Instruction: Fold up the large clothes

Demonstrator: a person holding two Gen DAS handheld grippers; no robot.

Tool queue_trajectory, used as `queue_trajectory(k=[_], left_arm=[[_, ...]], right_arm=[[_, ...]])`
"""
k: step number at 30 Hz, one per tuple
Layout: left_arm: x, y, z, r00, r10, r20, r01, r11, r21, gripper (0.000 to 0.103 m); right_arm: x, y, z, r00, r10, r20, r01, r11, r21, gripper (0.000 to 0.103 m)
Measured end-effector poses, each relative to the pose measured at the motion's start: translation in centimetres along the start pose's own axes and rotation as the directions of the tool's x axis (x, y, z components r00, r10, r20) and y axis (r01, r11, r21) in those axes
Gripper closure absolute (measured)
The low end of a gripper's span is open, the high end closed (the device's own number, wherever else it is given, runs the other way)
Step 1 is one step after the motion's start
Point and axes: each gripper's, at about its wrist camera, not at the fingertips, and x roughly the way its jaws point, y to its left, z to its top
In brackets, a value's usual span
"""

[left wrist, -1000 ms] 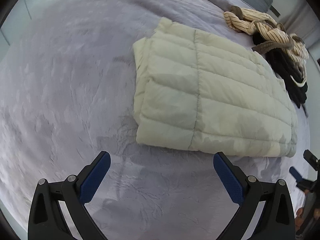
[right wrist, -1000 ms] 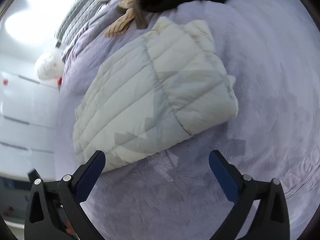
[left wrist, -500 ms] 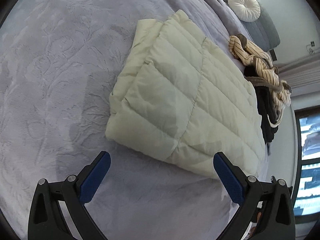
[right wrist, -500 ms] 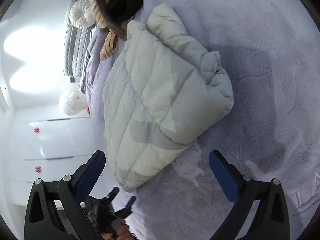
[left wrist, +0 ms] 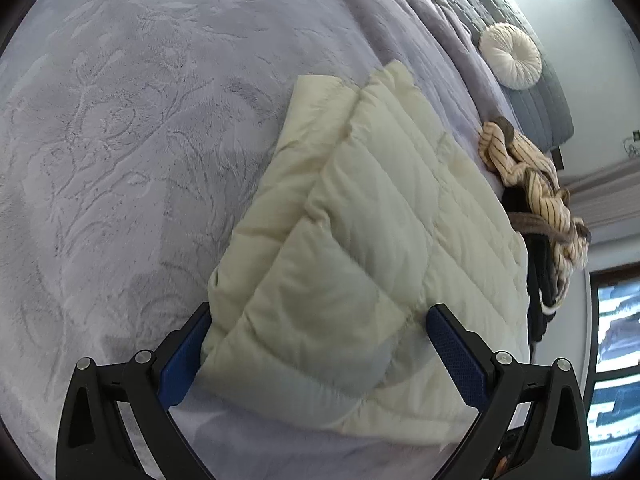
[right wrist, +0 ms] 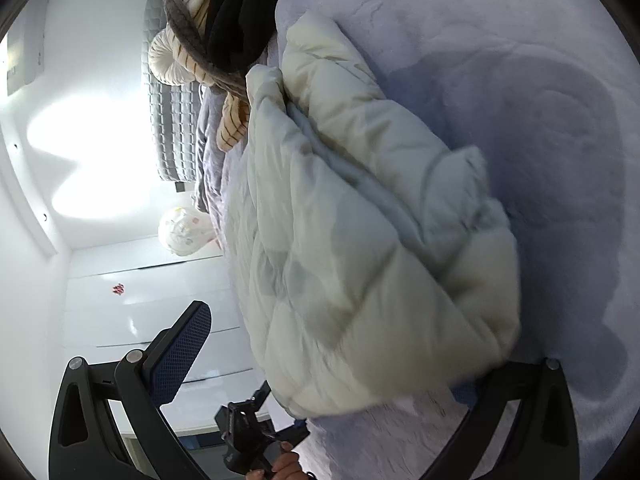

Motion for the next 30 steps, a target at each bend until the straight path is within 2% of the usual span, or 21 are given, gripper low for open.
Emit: queue_trajectory(k=[3, 4, 5, 6, 8, 9, 11, 15, 22, 30], left_arm=[[0.4, -0.1, 0.4, 1.0, 0.002, 0.009, -0.002, 1.0, -0.01, 0.003], [0.4, -0.3, 0.5, 1.0, 0.006, 0.011, -0.006, 1.0, -0.006, 0.011], [0.4, -0.4, 0.6, 1.0, 0.015, 0.014, -0.015, 1.0, -0.001, 0.019], [0.3, -0.3, 0.8, 1.0, 0.018, 0.016, -0.018, 1.0, 0.005, 0.024], [0.0, -0.7, 1.1, 1.0, -0.003, 0.017, 0.003, 0.999, 0.034, 0.053], [-0.2, -1.0, 1.1, 1.0, -0.011, 0.015, 0.01, 0.999, 0.053, 0.059], [-0.7, -1.8, 1.3, 1.0, -0.022, 0.015, 0.02, 0.995, 0.094, 0.071], [-2.0, -2.6, 1.3, 0.998, -0.055, 0.02, 0.052, 0.988, 0.143, 0.075], [-5.4, -3.0, 0.7, 0.994, -0.106, 0.007, 0.104, 0.979, 0.174, 0.075], [-9.7, -1.2, -3.0, 0.995, -0.088, -0.049, 0.097, 0.964, 0.246, 0.075]], right_arm=[[0.7, 0.4, 0.5, 1.0, 0.004, 0.001, -0.004, 1.0, 0.014, 0.005], [0.9, 0.3, 0.7, 1.0, -0.004, -0.001, 0.004, 1.0, 0.027, 0.011], [1.1, 0.1, 0.9, 1.0, -0.022, -0.004, 0.022, 0.999, 0.044, 0.031], [1.2, 0.0, 1.0, 0.999, -0.038, -0.01, 0.038, 0.997, 0.06, 0.045], [1.2, -0.3, 1.1, 1.0, -0.019, -0.014, 0.02, 0.995, 0.098, 0.055], [1.3, -0.3, 1.1, 1.0, -0.006, -0.014, 0.007, 0.994, 0.108, 0.064], [1.4, 0.2, 1.1, 1.0, -0.004, -0.015, 0.006, 0.995, 0.099, 0.071], [1.2, 1.2, 1.1, 1.0, 0.023, -0.012, -0.022, 0.996, 0.085, 0.078], [-1.1, 1.8, -0.6, 0.997, 0.07, -0.021, -0.068, 0.995, 0.075, 0.078], [-3.1, 1.7, -3.5, 0.995, 0.094, -0.037, -0.09, 0.991, 0.098, 0.078]])
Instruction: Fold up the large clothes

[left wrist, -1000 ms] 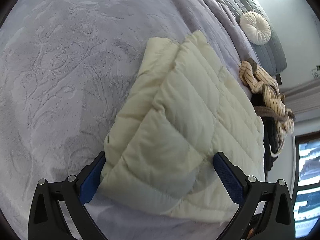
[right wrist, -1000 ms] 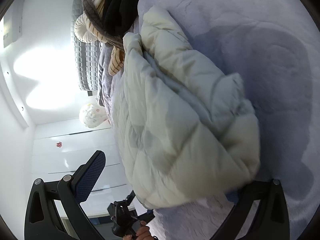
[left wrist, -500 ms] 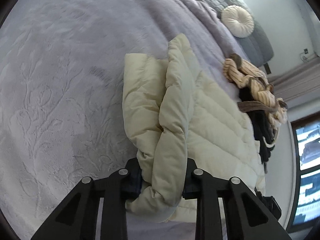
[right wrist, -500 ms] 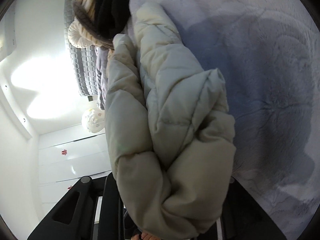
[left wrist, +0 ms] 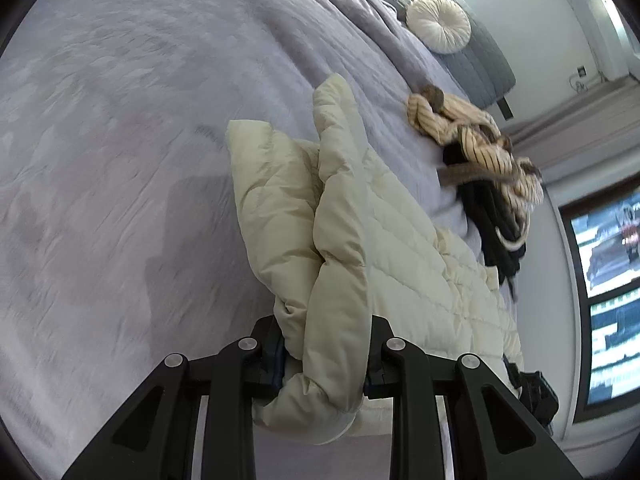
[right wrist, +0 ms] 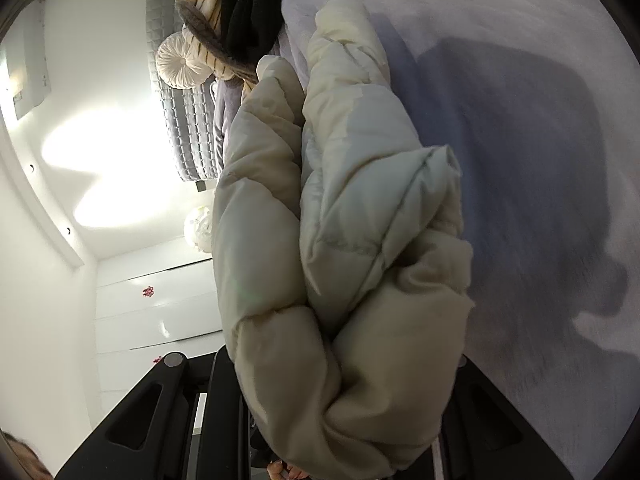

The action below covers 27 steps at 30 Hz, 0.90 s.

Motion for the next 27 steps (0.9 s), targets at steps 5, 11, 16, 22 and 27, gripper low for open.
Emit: queue_trajectory(k=[5, 11, 16, 22, 27], left_arm=[[-2.4, 1.7, -3.8, 0.997, 0.027, -0.074, -0.024, 0.999, 0.041, 0.075], [-2.9, 4.2, -7.0, 0.987, 0.077, -0.142, -0.072, 0.997, 0.038, 0.074], [-1.4, 4.0, -7.6, 0.966, 0.203, -0.163, -0.187, 0.976, 0.11, 0.056], [-1.5, 3.1, -7.4, 0.932, 0.325, -0.161, -0.295, 0.937, 0.185, 0.03], [-2.6, 2.5, -7.6, 0.911, 0.387, -0.144, -0.35, 0.908, 0.229, 0.025]], right_arm=[[-1.0, -1.9, -2.3, 1.0, 0.001, 0.0, -0.001, 0.999, 0.051, 0.078], [-1.3, -4.5, -3.8, 0.999, -0.039, 0.017, 0.037, 0.992, 0.118, 0.078], [0.1, -4.6, -2.5, 0.992, -0.123, 0.013, 0.121, 0.985, 0.121, 0.073], [0.5, -3.0, -1.2, 0.975, -0.222, 0.01, 0.219, 0.97, 0.108, 0.059], [0.2, -0.9, -0.9, 0.934, -0.358, 0.014, 0.357, 0.932, 0.058, 0.04]])
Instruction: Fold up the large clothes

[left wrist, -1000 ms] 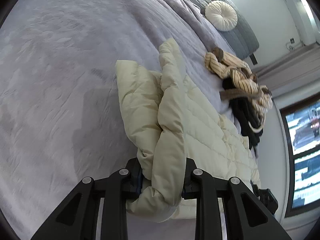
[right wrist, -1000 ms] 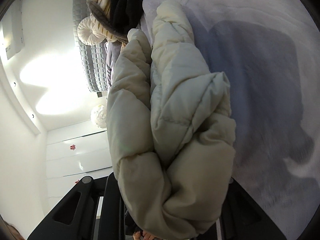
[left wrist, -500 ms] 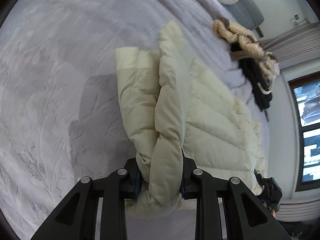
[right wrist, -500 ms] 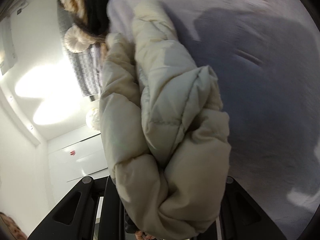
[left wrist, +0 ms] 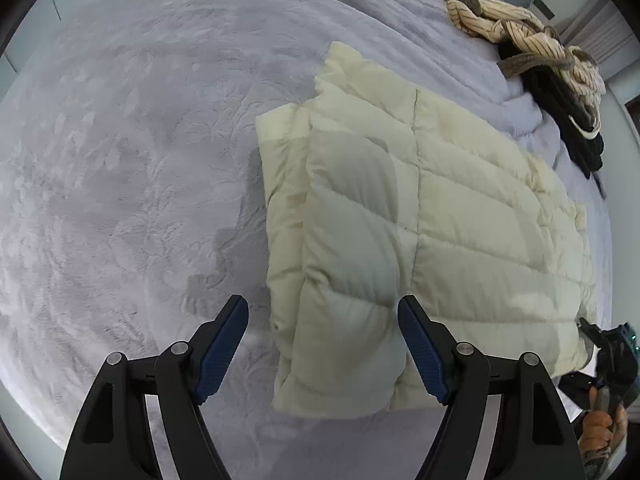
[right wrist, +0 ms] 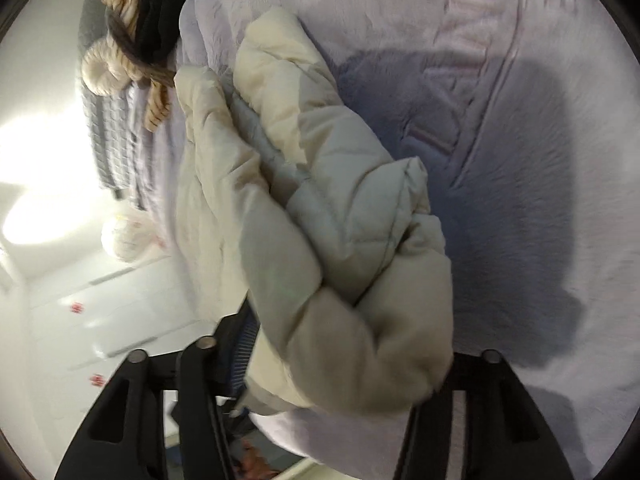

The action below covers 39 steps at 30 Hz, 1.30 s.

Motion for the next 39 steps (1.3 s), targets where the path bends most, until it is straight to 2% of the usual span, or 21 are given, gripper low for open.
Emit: queue_trajectory(k=[1, 3, 5, 10, 15, 17, 19, 22, 23, 24, 25, 30, 31, 32, 35, 38, 39], left_arm=[[-0.3, 0.0, -0.1, 1.0, 0.013, -0.001, -0.013, 1.0, 0.005, 0.025], [-0.9, 0.1, -0.3, 0.999, 0.036, 0.001, -0.036, 0.999, 0.008, 0.025], [-1.3, 0.1, -0.5, 0.998, 0.07, -0.004, -0.07, 0.998, 0.001, 0.025], [-2.5, -0.9, -1.0, 0.997, 0.08, -0.007, -0.079, 0.996, 0.042, 0.025], [-3.4, -2.0, -1.5, 0.995, 0.101, 0.005, -0.101, 0.988, 0.114, 0.025], [-3.7, -2.4, -1.5, 0.995, 0.098, 0.005, -0.098, 0.987, 0.131, 0.025], [-3.7, -2.6, -1.5, 0.996, 0.093, 0.0, -0.092, 0.986, 0.136, 0.025], [-4.0, -2.3, -1.7, 0.996, 0.091, 0.011, -0.091, 0.986, 0.137, 0.025], [-3.9, -2.6, -1.6, 0.996, 0.092, 0.013, -0.093, 0.986, 0.136, 0.021], [-3.7, -2.6, -1.6, 0.996, 0.091, 0.012, -0.092, 0.987, 0.135, 0.013], [-3.7, -2.5, -1.7, 0.996, 0.09, 0.012, -0.09, 0.987, 0.133, 0.0], [-3.5, -2.3, -1.5, 0.996, 0.092, 0.022, -0.094, 0.984, 0.153, 0.0], [-3.6, -2.2, -1.5, 0.996, 0.09, 0.025, -0.092, 0.984, 0.155, 0.0], [-3.5, -2.1, -1.4, 0.996, 0.088, 0.026, -0.091, 0.984, 0.155, 0.0], [-3.4, -1.5, -1.2, 0.996, 0.085, 0.027, -0.088, 0.986, 0.139, 0.0], [-3.2, -0.7, -0.6, 0.997, 0.072, 0.024, -0.074, 0.989, 0.127, 0.0], [-3.1, -0.4, -0.4, 0.997, 0.067, 0.023, -0.069, 0.99, 0.122, 0.0]], right_arm=[[-0.1, 0.3, -0.2, 0.999, -0.038, -0.001, 0.038, 0.999, -0.024, 0.037], [-0.6, 1.7, -0.2, 0.995, -0.096, 0.009, 0.096, 0.993, -0.062, 0.022], [-1.1, 2.8, -0.3, 0.99, -0.14, 0.024, 0.142, 0.986, -0.092, 0.022], [-2.2, 5.1, -0.7, 0.961, -0.262, 0.09, 0.272, 0.952, -0.143, 0.022], [-4.1, 6.1, -3.2, 0.916, -0.366, 0.165, 0.393, 0.9, -0.186, 0.021], [-5.3, 5.4, -4.2, 0.912, -0.37, 0.179, 0.402, 0.893, -0.202, 0.02], [-5.6, 5.7, -5.0, 0.91, -0.368, 0.192, 0.406, 0.886, -0.224, 0.015], [-6.0, 6.2, -6.8, 0.895, -0.392, 0.215, 0.442, 0.846, -0.297, 0.013], [-5.7, 6.7, -7.1, 0.891, -0.397, 0.219, 0.45, 0.833, -0.322, 0.013], [-5.5, 7.0, -7.5, 0.888, -0.403, 0.22, 0.457, 0.821, -0.342, 0.013], [-5.1, 7.4, -7.9, 0.885, -0.408, 0.222, 0.464, 0.808, -0.363, 0.011], [-3.5, 9.4, -10.2, 0.876, -0.412, 0.252, 0.483, 0.742, -0.465, 0.01], [-3.2, 9.7, -10.7, 0.874, -0.413, 0.257, 0.486, 0.729, -0.482, 0.007], [-2.9, 9.9, -11.1, 0.872, -0.416, 0.258, 0.489, 0.717, -0.497, 0.0], [-1.6, 11.2, -12.6, 0.864, -0.412, 0.29, 0.502, 0.651, -0.569, 0.0], [0.1, 12.4, -14.1, 0.86, -0.435, 0.268, 0.497, 0.588, -0.639, 0.0], [0.5, 12.6, -14.2, 0.856, -0.444, 0.263, 0.498, 0.577, -0.647, 0.0]])
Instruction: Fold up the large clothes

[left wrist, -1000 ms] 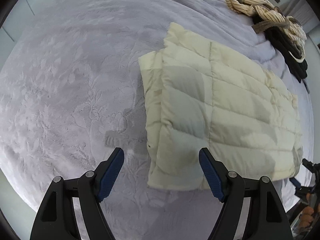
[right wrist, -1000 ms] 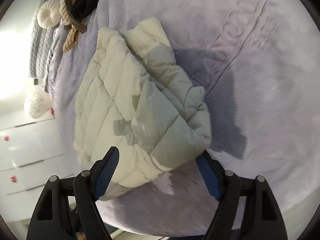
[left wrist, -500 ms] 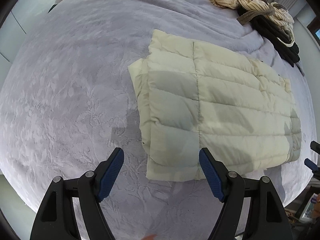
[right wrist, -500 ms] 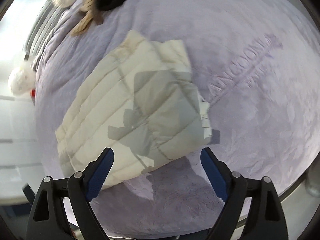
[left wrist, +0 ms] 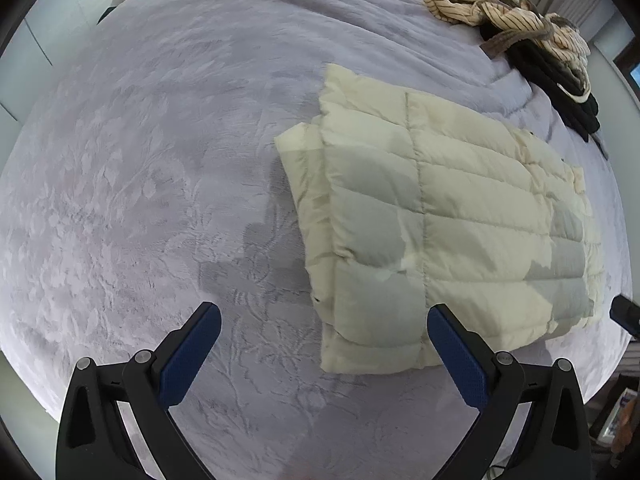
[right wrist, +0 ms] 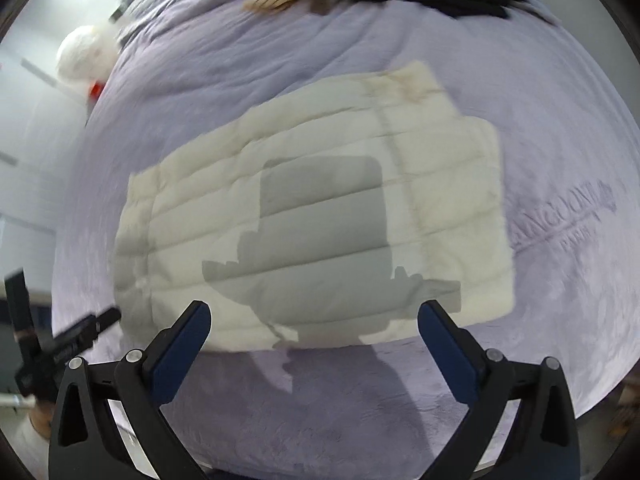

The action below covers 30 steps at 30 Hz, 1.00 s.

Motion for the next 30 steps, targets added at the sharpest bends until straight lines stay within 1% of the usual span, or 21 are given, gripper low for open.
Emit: queue_trajectory(k=[2, 4, 6, 9, 11, 12, 14, 15, 16, 17, 19, 20, 21, 22, 23, 24, 27, 30], left_arm=[[0.1, 0.8, 0.3, 1.0, -0.019, 0.001, 0.019, 1.0, -0.013, 0.0], [0.4, 1.8, 0.9, 0.996, -0.093, -0.002, 0.093, 0.995, -0.032, 0.0], [0.5, 3.0, 1.3, 0.985, -0.172, 0.012, 0.173, 0.983, -0.064, 0.0], [1.4, 4.5, 2.3, 0.955, -0.295, 0.025, 0.296, 0.95, -0.099, 0.0], [2.6, 5.3, 3.0, 0.935, -0.355, 0.017, 0.354, 0.927, -0.121, 0.0], [3.4, 5.6, 3.5, 0.921, -0.39, 0.007, 0.387, 0.912, -0.133, 0.0], [4.9, 6.1, 4.3, 0.899, -0.438, -0.005, 0.432, 0.889, -0.154, 0.0], [5.7, 6.1, 4.7, 0.884, -0.468, -0.011, 0.46, 0.873, -0.162, 0.0], [6.3, 6.1, 4.9, 0.872, -0.489, -0.015, 0.48, 0.861, -0.166, 0.0], [7.1, 6.2, 5.2, 0.862, -0.506, -0.021, 0.496, 0.851, -0.172, 0.0], [8.5, 6.3, 5.7, 0.846, -0.532, -0.036, 0.518, 0.836, -0.181, 0.0], [9.1, 6.2, 5.9, 0.839, -0.543, -0.047, 0.527, 0.83, -0.184, 0.0], [9.7, 6.2, 6.0, 0.834, -0.549, -0.056, 0.531, 0.826, -0.187, 0.0], [10.0, 6.1, 6.2, 0.831, -0.553, -0.059, 0.535, 0.824, -0.188, 0.0], [10.3, 6.1, 6.3, 0.826, -0.561, -0.062, 0.542, 0.819, -0.186, 0.0], [10.6, 5.9, 6.5, 0.821, -0.568, -0.067, 0.55, 0.816, -0.18, 0.0], [11.4, 5.4, 6.8, 0.814, -0.574, -0.086, 0.559, 0.815, -0.154, 0.0], [12.2, 4.3, 7.1, 0.817, -0.568, -0.1, 0.554, 0.822, -0.132, 0.0]], right_arm=[[0.5, 0.7, 0.1, 1.0, 0.007, -0.023, -0.007, 1.0, -0.017, 0.0], [0.8, 1.1, 0.2, 0.999, 0.023, -0.041, -0.023, 1.0, -0.009, 0.0], [1.0, 1.4, 0.3, 0.998, 0.037, -0.056, -0.038, 0.999, -0.01, 0.0], [1.5, 2.4, 0.5, 0.998, 0.032, -0.06, -0.035, 0.998, -0.046, 0.0], [1.6, 3.0, 0.7, 0.998, 0.029, -0.053, -0.033, 0.997, -0.073, 0.0], [1.7, 3.2, 0.9, 0.998, 0.028, -0.05, -0.033, 0.996, -0.085, 0.0], [2.0, 3.8, 1.2, 0.999, 0.024, -0.039, -0.028, 0.994, -0.102, 0.0], [2.2, 4.1, 1.5, 0.999, 0.021, -0.031, -0.024, 0.994, -0.107, 0.0], [2.4, 4.2, 1.7, 1.0, 0.02, -0.021, -0.022, 0.994, -0.11, 0.0], [2.7, 4.3, 2.0, 1.0, 0.023, -0.016, -0.024, 0.994, -0.109, 0.002], [3.5, 4.4, 2.6, 0.999, 0.036, -0.012, -0.037, 0.994, -0.101, 0.014], [3.8, 4.4, 2.8, 0.999, 0.036, -0.013, -0.037, 0.994, -0.098, 0.027], [4.4, 4.4, 3.1, 0.999, 0.035, -0.016, -0.036, 0.995, -0.094, 0.049], [4.8, 4.3, 3.4, 0.999, 0.035, -0.023, -0.037, 0.995, -0.091, 0.064], [5.2, 4.2, 3.6, 0.999, 0.039, -0.029, -0.041, 0.995, -0.09, 0.081], [5.6, 4.2, 3.9, 0.998, 0.047, -0.033, -0.05, 0.995, -0.091, 0.082], [6.8, 4.4, 4.7, 0.997, 0.069, -0.02, -0.071, 0.988, -0.137, 0.086], [8.7, 4.1, 5.2, 0.996, 0.082, -0.043, -0.088, 0.986, -0.144, 0.087]])
